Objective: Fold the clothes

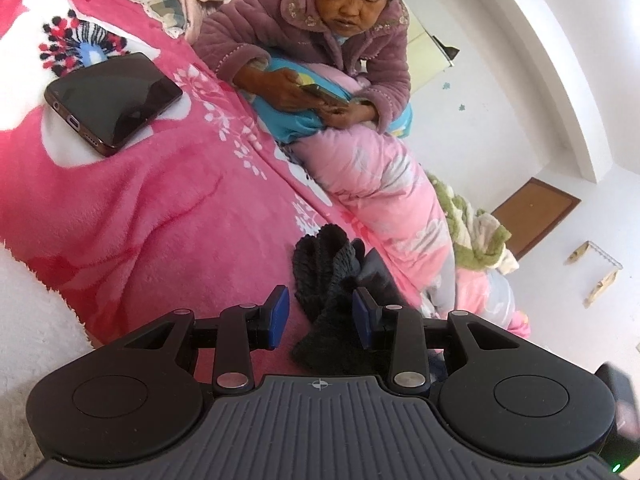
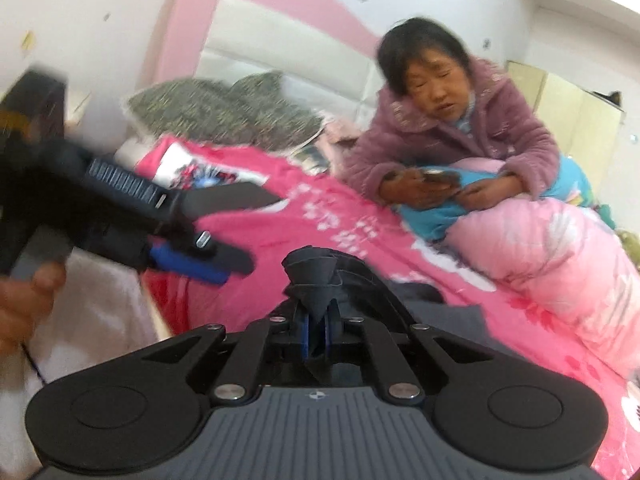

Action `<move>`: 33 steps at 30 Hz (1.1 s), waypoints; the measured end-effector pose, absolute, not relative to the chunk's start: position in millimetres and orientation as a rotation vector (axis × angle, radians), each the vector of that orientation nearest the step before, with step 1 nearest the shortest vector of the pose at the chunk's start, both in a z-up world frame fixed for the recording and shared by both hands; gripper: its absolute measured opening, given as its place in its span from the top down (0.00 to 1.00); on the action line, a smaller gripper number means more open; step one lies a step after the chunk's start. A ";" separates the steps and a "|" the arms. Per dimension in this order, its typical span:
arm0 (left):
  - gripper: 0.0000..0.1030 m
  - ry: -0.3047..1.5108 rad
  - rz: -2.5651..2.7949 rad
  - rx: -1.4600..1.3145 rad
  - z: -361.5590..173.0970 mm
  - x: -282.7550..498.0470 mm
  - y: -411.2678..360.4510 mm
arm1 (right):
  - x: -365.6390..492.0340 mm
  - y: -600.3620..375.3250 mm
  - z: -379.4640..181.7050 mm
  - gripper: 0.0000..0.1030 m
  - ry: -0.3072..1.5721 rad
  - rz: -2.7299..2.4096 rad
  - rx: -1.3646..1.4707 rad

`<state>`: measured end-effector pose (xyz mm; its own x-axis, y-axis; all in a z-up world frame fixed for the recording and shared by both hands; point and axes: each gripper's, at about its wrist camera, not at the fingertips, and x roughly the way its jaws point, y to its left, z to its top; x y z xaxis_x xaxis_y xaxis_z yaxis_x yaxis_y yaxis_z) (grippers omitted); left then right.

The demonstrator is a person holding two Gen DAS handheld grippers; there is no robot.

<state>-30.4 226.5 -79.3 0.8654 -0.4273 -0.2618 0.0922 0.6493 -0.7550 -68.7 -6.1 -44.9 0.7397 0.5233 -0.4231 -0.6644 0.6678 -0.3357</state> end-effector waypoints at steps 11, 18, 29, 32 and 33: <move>0.40 0.405 -0.392 -0.748 -56.2 -27.3 205.9 | -69.1 -17.9 -44.6 0.57 0.396 0.817 -0.375; 0.40 0.449 -0.430 -0.650 -60.1 -15.6 183.8 | -31.3 -96.5 -20.5 0.55 0.594 0.852 0.083; 0.40 0.542 -0.382 -0.636 -86.7 -7.3 183.8 | 77.6 -191.4 -33.3 0.30 0.911 0.459 0.746; 0.40 0.547 -0.392 -0.646 -90.7 -4.8 185.3 | 93.1 -188.6 -42.1 0.30 0.961 0.406 0.739; 0.40 0.546 -0.396 -0.644 -91.6 -4.4 185.6 | 97.7 -187.4 -44.6 0.30 0.975 0.394 0.732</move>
